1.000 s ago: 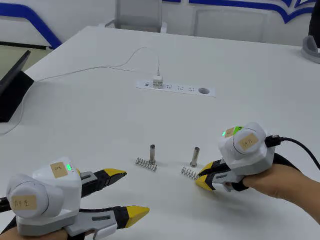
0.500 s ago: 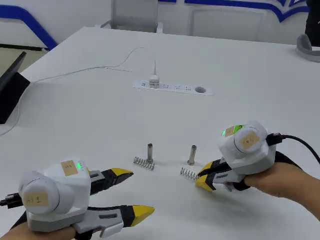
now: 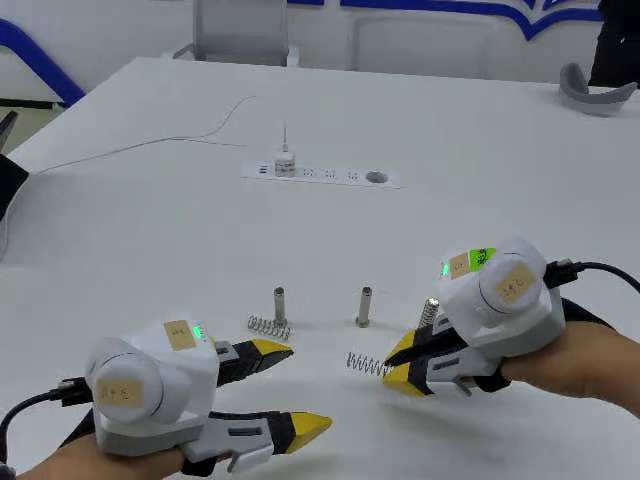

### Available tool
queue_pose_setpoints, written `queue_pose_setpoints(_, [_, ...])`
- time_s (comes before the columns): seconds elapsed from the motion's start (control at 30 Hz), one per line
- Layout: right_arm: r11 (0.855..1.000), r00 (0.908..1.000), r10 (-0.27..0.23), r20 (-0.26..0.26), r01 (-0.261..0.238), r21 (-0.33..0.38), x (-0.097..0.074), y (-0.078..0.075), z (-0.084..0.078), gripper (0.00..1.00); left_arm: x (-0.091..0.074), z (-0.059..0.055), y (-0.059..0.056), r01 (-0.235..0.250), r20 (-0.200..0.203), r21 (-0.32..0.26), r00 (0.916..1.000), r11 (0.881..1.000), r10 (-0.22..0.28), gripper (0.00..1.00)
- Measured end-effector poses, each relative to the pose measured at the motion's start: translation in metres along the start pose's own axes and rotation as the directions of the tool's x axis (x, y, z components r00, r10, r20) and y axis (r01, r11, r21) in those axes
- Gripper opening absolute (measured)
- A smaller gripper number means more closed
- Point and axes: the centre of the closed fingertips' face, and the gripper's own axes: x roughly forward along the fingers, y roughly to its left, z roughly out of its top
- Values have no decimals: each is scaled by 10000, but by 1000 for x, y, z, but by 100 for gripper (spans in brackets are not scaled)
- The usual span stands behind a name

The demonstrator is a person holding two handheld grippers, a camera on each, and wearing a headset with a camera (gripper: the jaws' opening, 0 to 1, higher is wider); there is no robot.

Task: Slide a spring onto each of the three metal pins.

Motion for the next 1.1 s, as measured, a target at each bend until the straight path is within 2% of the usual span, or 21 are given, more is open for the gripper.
queue_pose_setpoints(0.4, [9937,9968,785,-116,-791,-791,-4,28,11,12,4,0,-12,439,-105,157,9990,9989,-438,46])
queue_pose_setpoints(0.77, [9840,9912,1279,-338,-1311,-1204,-6,41,14,12,5,1,-27,873,-215,647,9961,9941,-861,41])
queue_pose_setpoints(0.97, [9741,9837,1651,-705,-1739,-1448,-5,49,10,12,6,2,-31,1030,-154,792,9947,9915,-1021,34])
queue_pose_setpoints(1.1, [9713,9812,1748,-821,-1855,-1490,-4,51,9,12,6,2,-35,1167,-186,905,9931,9890,-1155,28])
